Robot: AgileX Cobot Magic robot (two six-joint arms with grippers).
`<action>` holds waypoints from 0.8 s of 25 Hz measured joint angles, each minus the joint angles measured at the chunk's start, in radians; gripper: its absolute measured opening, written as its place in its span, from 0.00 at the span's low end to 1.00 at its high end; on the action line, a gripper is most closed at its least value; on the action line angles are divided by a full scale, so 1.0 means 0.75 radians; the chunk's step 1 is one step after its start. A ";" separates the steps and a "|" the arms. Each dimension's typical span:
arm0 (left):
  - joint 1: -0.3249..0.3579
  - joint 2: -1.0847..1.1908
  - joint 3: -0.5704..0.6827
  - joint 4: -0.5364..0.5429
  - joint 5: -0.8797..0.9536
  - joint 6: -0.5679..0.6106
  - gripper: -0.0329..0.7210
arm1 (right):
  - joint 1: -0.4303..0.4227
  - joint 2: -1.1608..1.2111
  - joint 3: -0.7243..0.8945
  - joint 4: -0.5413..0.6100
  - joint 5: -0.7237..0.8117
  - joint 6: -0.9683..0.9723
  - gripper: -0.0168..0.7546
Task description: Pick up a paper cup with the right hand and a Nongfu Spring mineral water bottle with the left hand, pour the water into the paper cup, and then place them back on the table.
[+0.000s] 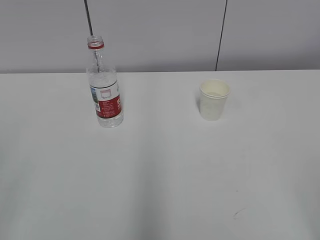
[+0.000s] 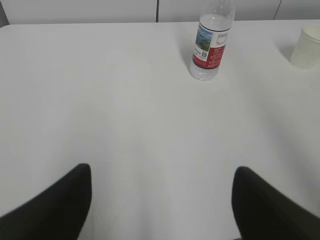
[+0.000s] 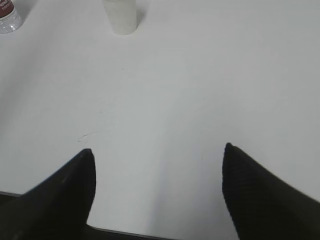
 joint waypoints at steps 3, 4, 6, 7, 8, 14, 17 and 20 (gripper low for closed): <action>0.000 0.000 0.000 0.000 -0.011 0.000 0.73 | 0.000 0.000 0.000 -0.003 -0.003 0.000 0.78; 0.000 0.000 0.000 -0.008 -0.011 0.000 0.73 | 0.000 0.000 0.000 -0.003 -0.003 0.000 0.78; 0.000 0.000 0.000 -0.014 -0.011 0.001 0.73 | 0.000 0.000 0.000 -0.003 -0.003 0.000 0.78; 0.000 0.000 0.000 -0.015 -0.011 0.001 0.73 | 0.000 0.000 0.000 -0.003 -0.003 0.000 0.78; 0.000 0.000 0.000 -0.015 -0.011 0.001 0.73 | 0.000 0.000 0.000 -0.003 -0.003 0.000 0.78; 0.017 0.000 0.000 0.011 -0.011 0.002 0.73 | -0.027 0.000 0.000 -0.052 -0.005 0.000 0.78; 0.073 0.000 0.000 0.014 -0.011 0.002 0.73 | -0.103 0.000 0.000 -0.061 -0.005 -0.003 0.78; 0.114 0.000 0.000 0.015 -0.011 0.002 0.73 | -0.180 0.000 0.000 -0.079 -0.005 -0.003 0.78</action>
